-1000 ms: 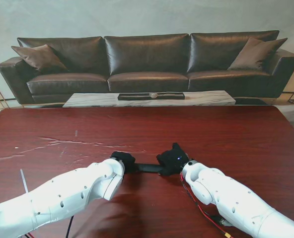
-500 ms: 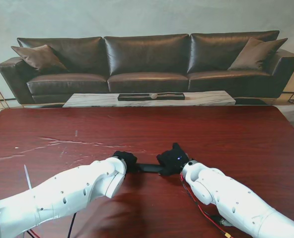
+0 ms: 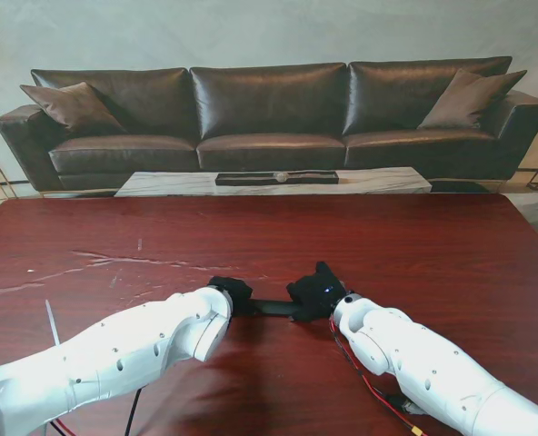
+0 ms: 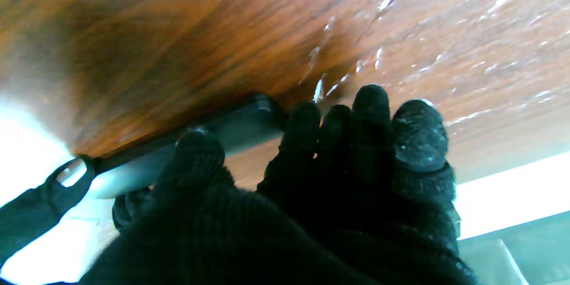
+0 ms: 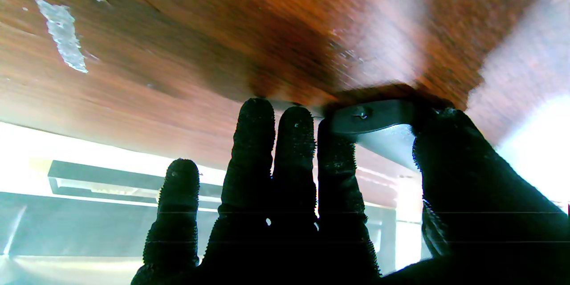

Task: Install the batteries into the remote control and close the cover

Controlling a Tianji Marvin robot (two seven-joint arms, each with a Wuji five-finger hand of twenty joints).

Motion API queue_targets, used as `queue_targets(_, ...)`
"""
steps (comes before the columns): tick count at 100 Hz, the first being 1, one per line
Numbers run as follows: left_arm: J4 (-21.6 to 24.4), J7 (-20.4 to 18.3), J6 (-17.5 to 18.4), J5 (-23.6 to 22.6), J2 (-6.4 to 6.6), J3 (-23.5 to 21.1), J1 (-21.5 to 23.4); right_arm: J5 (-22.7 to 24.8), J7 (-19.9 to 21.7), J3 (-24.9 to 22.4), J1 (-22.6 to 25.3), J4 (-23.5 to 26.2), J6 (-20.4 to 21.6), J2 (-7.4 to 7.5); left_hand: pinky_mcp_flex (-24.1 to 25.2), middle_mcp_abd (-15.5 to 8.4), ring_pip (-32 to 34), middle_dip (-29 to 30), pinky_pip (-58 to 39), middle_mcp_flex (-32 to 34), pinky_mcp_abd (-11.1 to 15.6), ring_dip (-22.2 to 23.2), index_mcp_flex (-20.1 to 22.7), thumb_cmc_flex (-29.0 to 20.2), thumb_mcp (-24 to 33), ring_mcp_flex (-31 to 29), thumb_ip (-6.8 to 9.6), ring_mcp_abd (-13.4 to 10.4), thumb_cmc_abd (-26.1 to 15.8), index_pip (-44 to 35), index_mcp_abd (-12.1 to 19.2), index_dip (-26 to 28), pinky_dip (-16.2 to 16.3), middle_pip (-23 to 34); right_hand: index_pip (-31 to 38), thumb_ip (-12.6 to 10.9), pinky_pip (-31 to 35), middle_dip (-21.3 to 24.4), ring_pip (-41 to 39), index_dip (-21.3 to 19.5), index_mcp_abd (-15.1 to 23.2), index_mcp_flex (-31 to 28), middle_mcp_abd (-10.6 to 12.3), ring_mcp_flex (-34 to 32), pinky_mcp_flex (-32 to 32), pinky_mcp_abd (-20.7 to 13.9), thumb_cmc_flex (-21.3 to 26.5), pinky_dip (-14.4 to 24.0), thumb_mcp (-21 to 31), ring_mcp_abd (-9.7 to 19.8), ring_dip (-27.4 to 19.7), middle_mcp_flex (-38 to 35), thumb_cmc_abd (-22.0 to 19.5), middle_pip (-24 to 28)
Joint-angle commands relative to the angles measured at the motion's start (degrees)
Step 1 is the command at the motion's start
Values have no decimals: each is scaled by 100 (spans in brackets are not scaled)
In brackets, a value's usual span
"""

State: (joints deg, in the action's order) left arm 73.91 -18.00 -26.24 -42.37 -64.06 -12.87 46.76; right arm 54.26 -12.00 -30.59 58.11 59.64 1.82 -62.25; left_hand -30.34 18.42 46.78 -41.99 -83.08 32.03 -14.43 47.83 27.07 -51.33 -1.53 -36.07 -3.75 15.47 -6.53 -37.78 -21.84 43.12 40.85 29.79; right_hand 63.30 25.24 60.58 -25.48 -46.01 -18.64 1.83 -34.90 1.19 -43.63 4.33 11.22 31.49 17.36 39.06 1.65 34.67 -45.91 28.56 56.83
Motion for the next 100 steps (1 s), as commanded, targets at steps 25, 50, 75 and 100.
queue_targets(25, 116, 4, 82, 40, -88, 7, 26, 22, 84, 66, 102, -106, -10, 22, 29, -69, -197, 167, -78, -19, -34, -140, -113, -274, -94, 6, 175, 91, -219, 321, 594, -269, -65, -180, 518, -673, -8, 167, 5, -171, 955, -327, -61, 123, -124, 109, 896, 38, 459, 40, -35, 41, -642, -302)
queue_targets(50, 314, -149, -151, -225, 38, 66, 1, 24, 89, 69, 100, -105, -8, 24, 489, 66, -957, 686, 344, -816, -51, -497, -494, -118, -95, 527, 180, 150, -171, 1720, 279, -900, 23, -900, 516, -674, -8, 166, 3, -170, 962, -324, -57, 119, -124, 111, 897, 38, 460, 43, -35, 42, -649, -303)
queue_targets(75, 609, -340, -437, -621, 223, -32, 96, 17, 105, 90, 92, -105, -13, 23, 981, 266, -1669, 1059, 743, -1634, -101, -788, -926, 28, -90, 1150, 198, 204, -110, 3064, -76, -1212, 316, -1599, 517, -674, -8, 166, 2, -170, 962, -325, -62, 121, -124, 112, 897, 38, 464, 36, -34, 42, -644, -304)
queue_targets(100, 891, -531, -477, -1089, 371, -339, 330, 16, 120, 112, 81, -102, -15, 24, 1229, 301, -1998, 1149, 1064, -1755, -153, -925, -1028, 86, -90, 1341, 201, 218, -130, 3237, -90, -1166, 352, -1918, 517, -674, -8, 167, 6, -169, 960, -325, -61, 125, -124, 112, 899, 38, 466, 28, -36, 42, -639, -305)
